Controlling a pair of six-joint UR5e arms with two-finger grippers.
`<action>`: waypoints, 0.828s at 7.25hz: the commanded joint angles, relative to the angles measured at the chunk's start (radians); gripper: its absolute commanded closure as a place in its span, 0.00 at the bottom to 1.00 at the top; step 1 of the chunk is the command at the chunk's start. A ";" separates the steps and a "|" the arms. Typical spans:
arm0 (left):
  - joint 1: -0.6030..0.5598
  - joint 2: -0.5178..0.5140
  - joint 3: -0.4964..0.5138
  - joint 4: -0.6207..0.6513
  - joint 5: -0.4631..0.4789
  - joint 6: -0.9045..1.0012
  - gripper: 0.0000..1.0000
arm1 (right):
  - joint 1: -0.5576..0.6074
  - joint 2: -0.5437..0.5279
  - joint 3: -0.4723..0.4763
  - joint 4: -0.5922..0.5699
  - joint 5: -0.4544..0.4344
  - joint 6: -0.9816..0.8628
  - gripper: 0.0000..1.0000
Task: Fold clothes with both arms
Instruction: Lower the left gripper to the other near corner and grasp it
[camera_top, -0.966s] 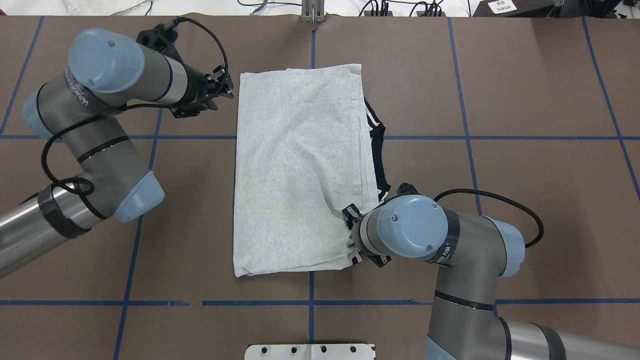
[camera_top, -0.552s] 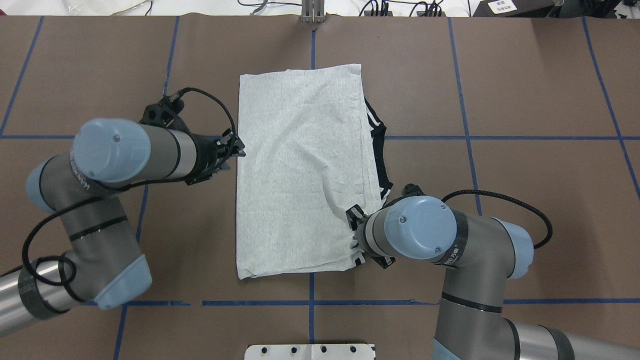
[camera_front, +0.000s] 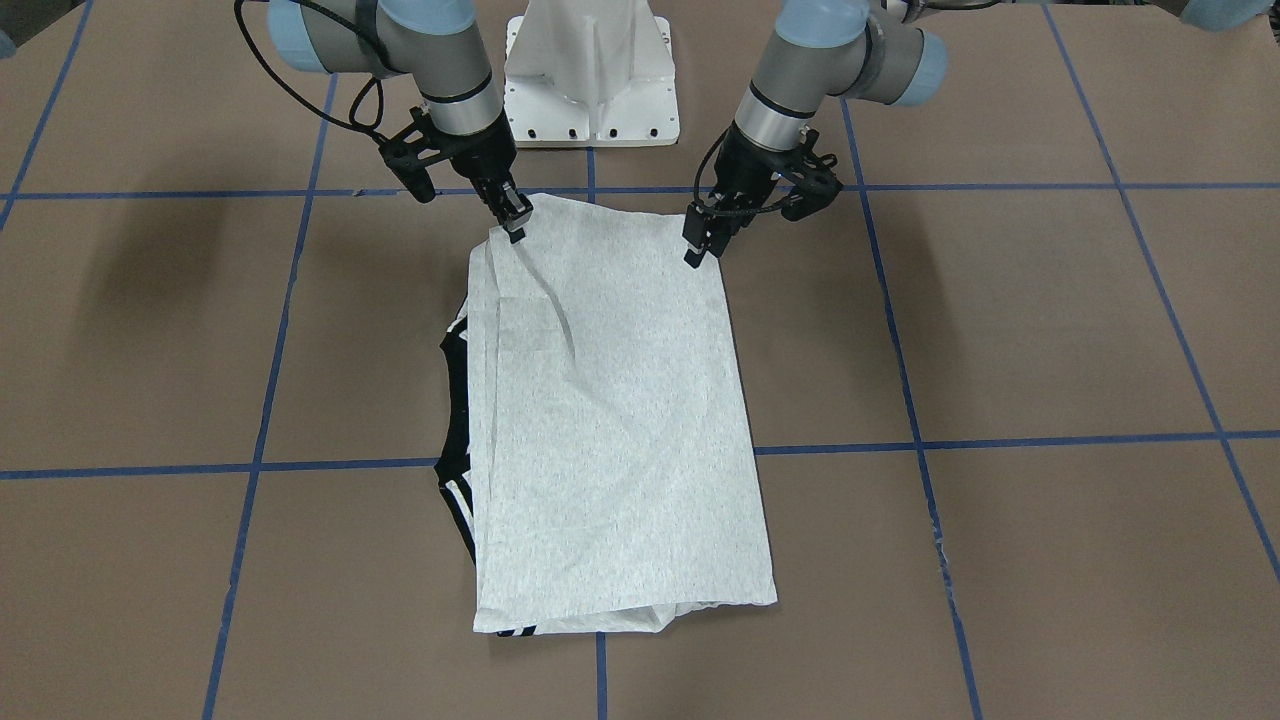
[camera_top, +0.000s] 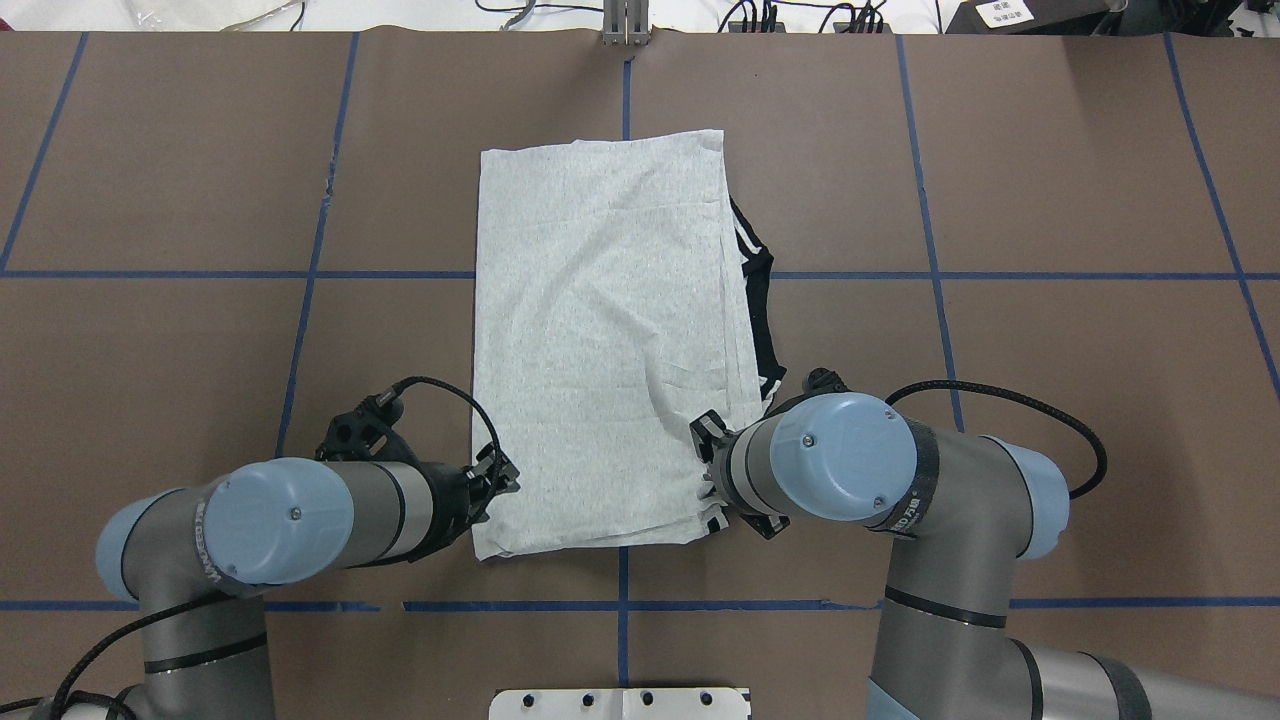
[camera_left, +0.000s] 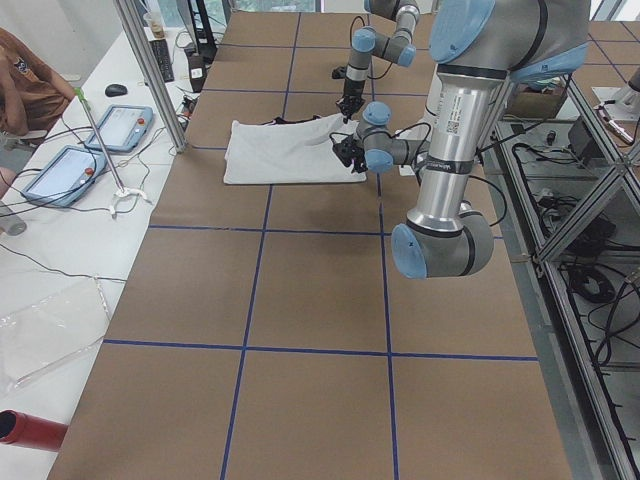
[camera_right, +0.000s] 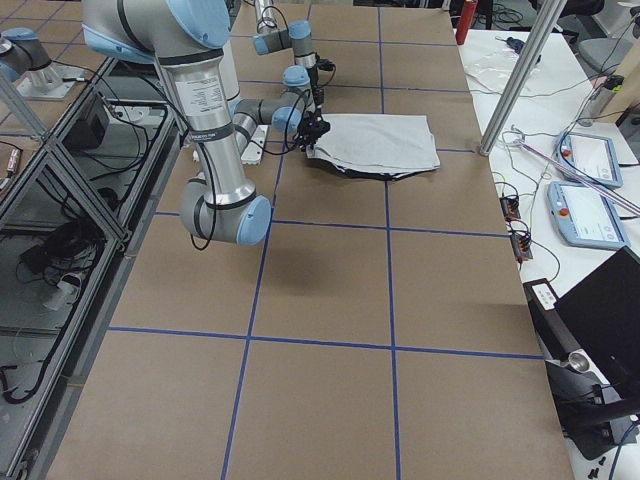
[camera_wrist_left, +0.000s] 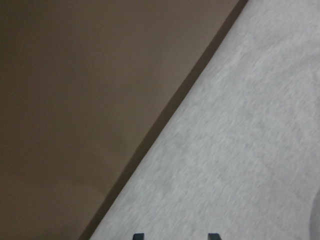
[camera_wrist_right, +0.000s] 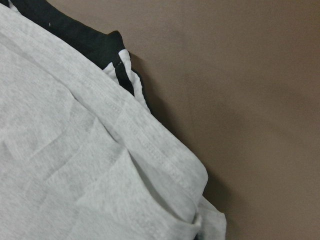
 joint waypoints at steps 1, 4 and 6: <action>0.045 0.026 -0.006 0.001 0.003 -0.021 0.45 | 0.000 0.000 -0.001 0.003 0.000 0.002 1.00; 0.054 0.027 -0.005 0.002 0.004 -0.023 0.64 | 0.000 -0.002 0.001 0.001 0.000 0.000 1.00; 0.053 0.032 -0.005 0.004 0.004 -0.023 1.00 | 0.000 -0.006 0.002 0.003 0.000 0.002 1.00</action>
